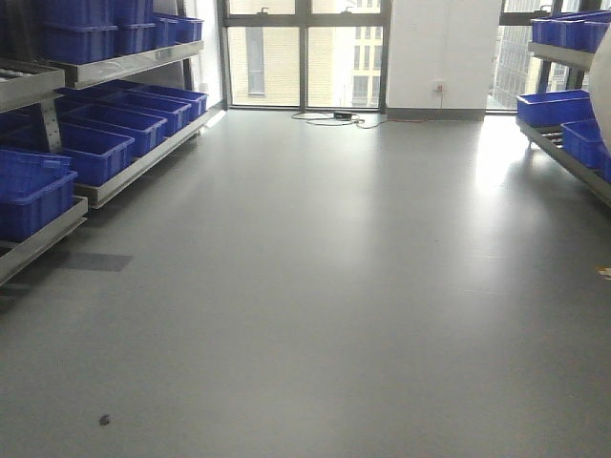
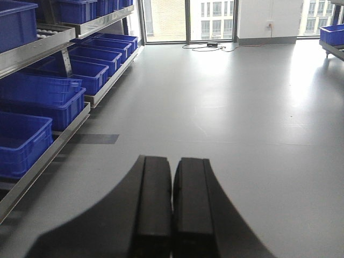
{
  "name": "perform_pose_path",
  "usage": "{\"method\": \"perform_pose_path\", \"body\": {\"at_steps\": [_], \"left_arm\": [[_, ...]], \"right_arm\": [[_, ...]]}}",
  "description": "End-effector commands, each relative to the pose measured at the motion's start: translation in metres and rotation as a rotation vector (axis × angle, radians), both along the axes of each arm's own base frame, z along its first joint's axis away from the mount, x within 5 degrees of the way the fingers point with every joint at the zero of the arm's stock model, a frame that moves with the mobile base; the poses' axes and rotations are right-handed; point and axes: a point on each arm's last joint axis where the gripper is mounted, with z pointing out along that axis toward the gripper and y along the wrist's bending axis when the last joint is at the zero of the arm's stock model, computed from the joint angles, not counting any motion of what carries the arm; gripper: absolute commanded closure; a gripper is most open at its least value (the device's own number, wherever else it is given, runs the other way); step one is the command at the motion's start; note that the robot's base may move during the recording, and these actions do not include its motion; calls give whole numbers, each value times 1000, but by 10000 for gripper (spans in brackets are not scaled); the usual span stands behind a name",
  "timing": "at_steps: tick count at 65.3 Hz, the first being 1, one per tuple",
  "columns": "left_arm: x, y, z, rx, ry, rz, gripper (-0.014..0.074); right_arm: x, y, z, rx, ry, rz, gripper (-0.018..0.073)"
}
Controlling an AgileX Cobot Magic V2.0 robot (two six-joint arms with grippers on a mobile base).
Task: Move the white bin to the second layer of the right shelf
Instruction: 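Turn and drive the base toward the blue-bin roller shelf rack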
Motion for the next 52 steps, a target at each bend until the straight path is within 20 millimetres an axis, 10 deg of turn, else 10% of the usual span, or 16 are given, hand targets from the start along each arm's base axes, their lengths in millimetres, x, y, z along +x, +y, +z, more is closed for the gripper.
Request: {"method": "perform_pose_path", "body": {"at_steps": [1,52], "left_arm": [[1,0,-4,-10,-62,-4,512],[1,0,-4,-10,-62,-4,512]], "right_arm": [[2,-1,17,-5,-120,-7,511],[2,-1,17,-5,-120,-7,511]]}}
